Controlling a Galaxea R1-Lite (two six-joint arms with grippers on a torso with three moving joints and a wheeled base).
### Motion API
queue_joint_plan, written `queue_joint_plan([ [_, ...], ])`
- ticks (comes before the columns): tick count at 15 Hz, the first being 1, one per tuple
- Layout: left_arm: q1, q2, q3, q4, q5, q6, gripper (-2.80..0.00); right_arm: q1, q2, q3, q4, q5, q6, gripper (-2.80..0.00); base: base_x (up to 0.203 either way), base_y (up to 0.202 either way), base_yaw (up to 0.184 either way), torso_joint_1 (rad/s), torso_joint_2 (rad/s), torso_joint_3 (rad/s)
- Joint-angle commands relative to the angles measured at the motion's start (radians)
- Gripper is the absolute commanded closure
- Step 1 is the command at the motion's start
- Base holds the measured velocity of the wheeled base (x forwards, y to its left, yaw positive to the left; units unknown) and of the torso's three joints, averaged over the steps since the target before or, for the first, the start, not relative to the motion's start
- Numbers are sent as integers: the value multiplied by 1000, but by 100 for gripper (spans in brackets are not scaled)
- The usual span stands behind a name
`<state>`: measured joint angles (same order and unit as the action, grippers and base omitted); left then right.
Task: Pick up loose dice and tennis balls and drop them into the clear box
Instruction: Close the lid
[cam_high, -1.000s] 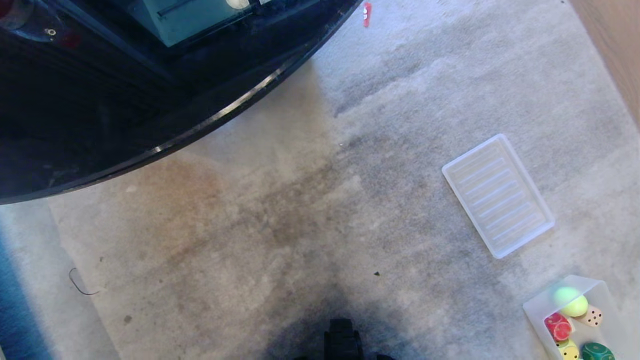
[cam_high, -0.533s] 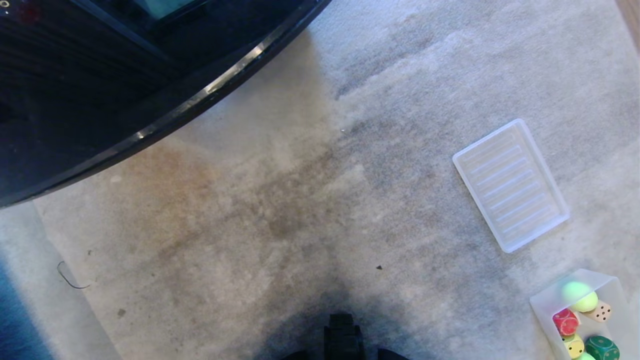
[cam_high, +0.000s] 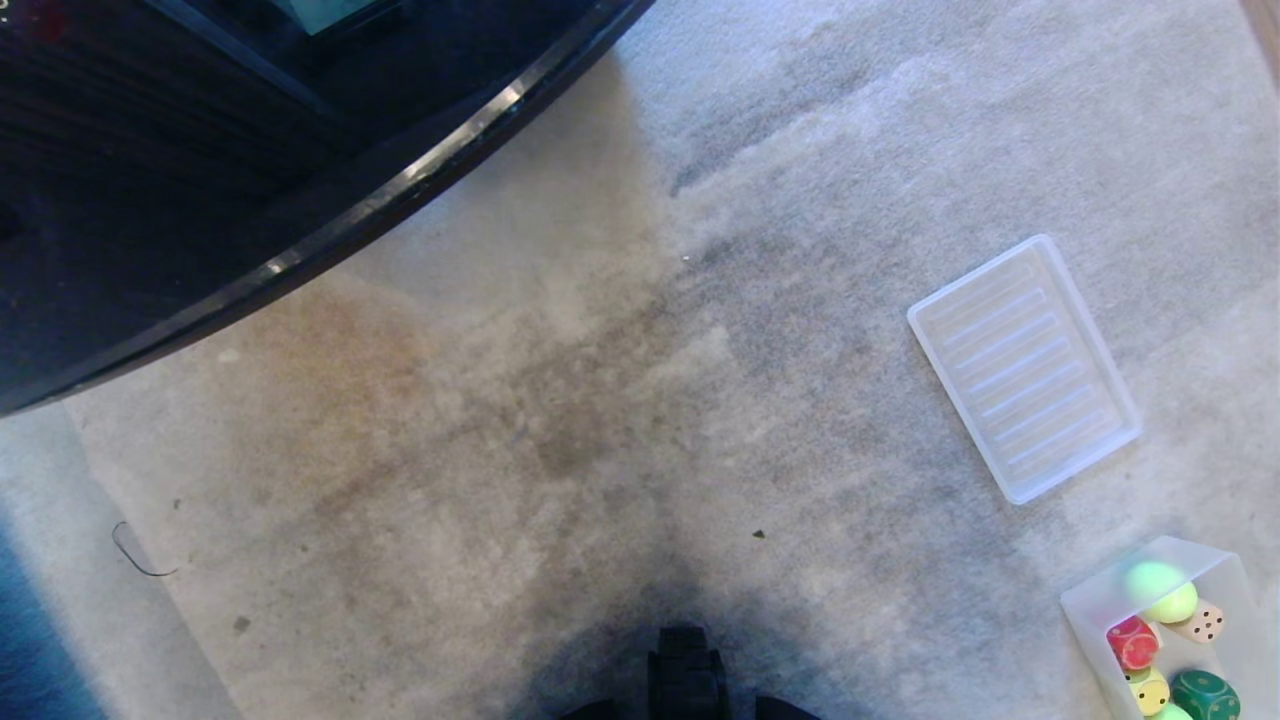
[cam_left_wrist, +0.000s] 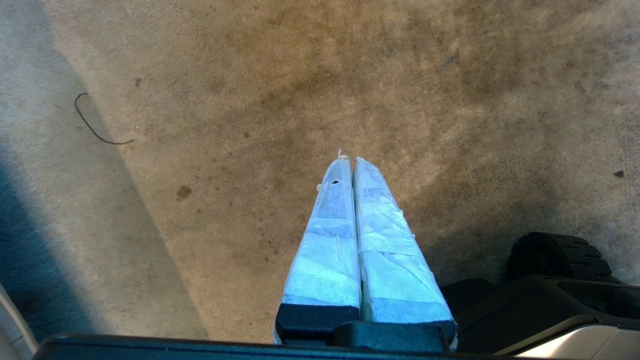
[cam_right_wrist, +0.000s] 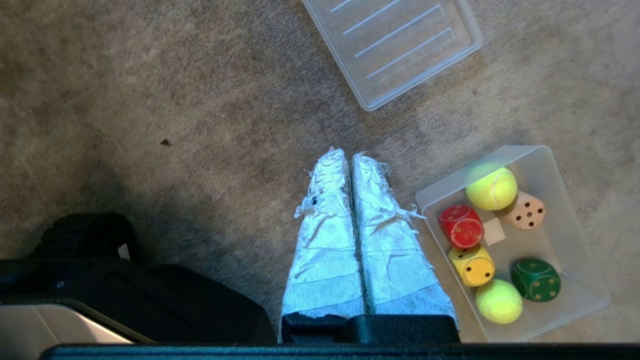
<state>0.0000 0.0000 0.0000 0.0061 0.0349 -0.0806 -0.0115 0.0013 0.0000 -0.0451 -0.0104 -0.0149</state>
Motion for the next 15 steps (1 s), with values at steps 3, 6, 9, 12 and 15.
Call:
queue_joint_plan([
  [3,0,0,0,0,0,-2,0,0,30,-72,79,3,8,0,0,0,0,0,0,0],
  [6,0,0,0,0,1,-2,0,-6,239,-176,130,-7,60,0,0,0,0,0,0,0],
  [9,0,0,0,0,1,-2,0,-29,547,-239,52,-16,140,0,0,0,0,0,0,0],
  [12,0,0,0,0,0,-2,0,-55,934,-265,-207,-61,212,0,0,0,0,0,0,0],
  [15,0,0,0,-1,2,-2,0,-69,1308,-281,-559,-150,291,0,0,0,0,0,0,0],
])
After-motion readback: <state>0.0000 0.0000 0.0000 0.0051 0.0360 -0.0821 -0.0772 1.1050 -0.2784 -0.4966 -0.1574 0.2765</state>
